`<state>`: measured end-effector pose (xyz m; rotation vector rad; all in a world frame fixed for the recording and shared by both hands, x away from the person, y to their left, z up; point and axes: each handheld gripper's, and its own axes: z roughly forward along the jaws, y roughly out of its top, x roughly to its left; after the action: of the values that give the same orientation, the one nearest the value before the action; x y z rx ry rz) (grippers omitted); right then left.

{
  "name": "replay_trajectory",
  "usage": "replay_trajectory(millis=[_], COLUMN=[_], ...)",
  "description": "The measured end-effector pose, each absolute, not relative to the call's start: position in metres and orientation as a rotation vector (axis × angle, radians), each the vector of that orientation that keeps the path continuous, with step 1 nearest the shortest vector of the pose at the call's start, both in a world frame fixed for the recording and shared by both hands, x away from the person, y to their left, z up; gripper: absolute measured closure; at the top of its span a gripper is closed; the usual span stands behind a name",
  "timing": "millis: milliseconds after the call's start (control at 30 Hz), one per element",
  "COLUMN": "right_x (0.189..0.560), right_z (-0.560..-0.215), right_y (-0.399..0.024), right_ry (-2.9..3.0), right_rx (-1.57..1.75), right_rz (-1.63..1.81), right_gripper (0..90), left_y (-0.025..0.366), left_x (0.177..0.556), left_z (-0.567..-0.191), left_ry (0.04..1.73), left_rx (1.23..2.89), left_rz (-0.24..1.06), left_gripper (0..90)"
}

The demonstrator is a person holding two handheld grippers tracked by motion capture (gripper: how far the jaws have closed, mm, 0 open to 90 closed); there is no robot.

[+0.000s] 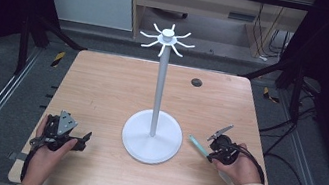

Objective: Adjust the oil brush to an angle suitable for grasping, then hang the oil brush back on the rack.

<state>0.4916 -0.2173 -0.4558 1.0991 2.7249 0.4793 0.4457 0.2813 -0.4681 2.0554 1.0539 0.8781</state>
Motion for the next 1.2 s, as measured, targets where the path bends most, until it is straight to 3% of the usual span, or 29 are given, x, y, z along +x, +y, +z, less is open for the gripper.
replay_trajectory(millis=[767,1200], right_x=[0.482,0.488], right_z=[-0.396,-0.326], right_y=[-0.226,-0.209], right_ry=[2.417,2.243], right_rx=[1.082,1.001], right_rz=[0.904,1.120], right_gripper=[82.6,82.6], left_y=[0.281,0.282], left_x=[0.446,0.445], left_z=[-0.468,-0.469], left_ry=[1.053,1.058], left_rx=[2.061,2.062], left_rz=[0.884,0.886], left_gripper=[3.0,3.0])
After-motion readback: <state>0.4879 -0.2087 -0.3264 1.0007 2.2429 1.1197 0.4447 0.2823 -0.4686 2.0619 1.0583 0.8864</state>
